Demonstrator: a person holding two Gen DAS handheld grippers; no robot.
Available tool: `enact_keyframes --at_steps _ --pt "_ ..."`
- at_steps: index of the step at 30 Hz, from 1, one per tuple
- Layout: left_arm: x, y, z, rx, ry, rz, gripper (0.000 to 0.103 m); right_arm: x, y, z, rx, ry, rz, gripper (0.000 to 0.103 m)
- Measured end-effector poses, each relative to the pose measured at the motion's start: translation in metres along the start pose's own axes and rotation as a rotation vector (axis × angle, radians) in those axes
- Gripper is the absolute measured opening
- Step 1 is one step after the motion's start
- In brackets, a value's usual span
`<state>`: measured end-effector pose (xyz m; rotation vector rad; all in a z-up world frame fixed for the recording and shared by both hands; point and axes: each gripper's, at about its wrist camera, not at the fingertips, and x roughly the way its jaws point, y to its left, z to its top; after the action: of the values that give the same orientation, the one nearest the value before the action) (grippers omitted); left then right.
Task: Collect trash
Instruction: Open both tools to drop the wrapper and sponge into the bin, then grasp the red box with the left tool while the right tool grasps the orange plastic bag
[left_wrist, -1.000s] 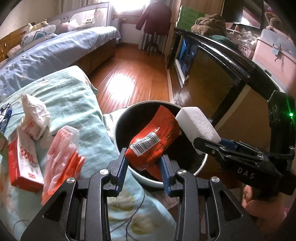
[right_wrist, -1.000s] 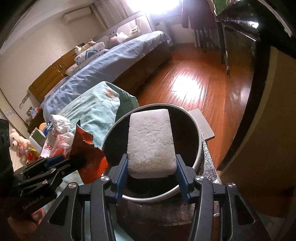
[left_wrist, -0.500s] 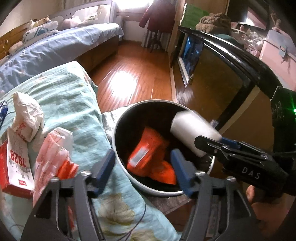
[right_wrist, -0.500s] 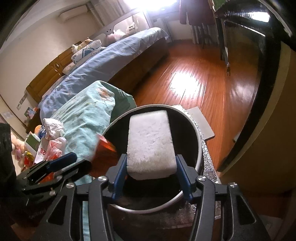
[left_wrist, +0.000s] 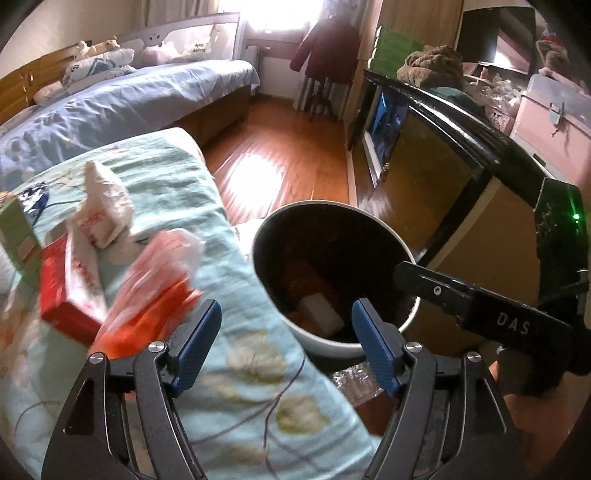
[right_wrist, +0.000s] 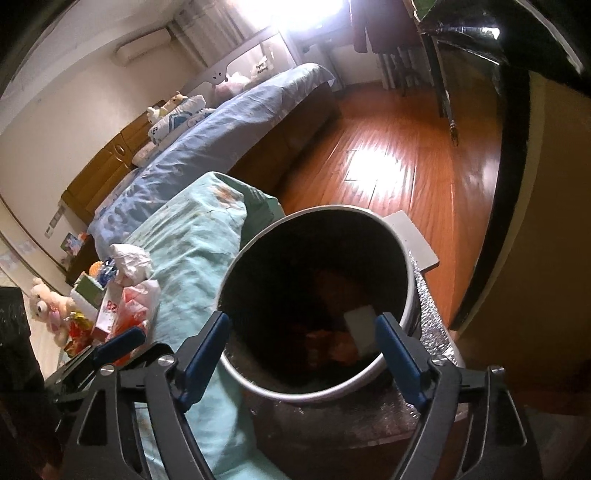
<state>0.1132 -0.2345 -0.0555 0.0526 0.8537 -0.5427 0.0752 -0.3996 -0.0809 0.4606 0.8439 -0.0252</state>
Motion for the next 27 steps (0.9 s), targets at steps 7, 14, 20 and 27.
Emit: enact_keyframes --at_steps 7,14,20,27 --pt "-0.027 0.017 -0.012 -0.034 -0.038 0.015 0.075 -0.004 0.014 -0.019 0.008 0.005 0.021 0.087" --pt "-0.047 0.045 -0.025 -0.090 -0.064 0.043 0.075 -0.003 0.033 -0.033 -0.007 0.019 0.041 0.087" --pt "-0.060 0.069 -0.037 -0.143 -0.079 0.074 0.075 0.000 0.052 -0.041 -0.029 0.032 0.064 0.087" --pt "-0.070 0.096 -0.051 -0.182 -0.081 0.113 0.075 0.002 0.073 -0.048 -0.068 0.039 0.092 0.087"
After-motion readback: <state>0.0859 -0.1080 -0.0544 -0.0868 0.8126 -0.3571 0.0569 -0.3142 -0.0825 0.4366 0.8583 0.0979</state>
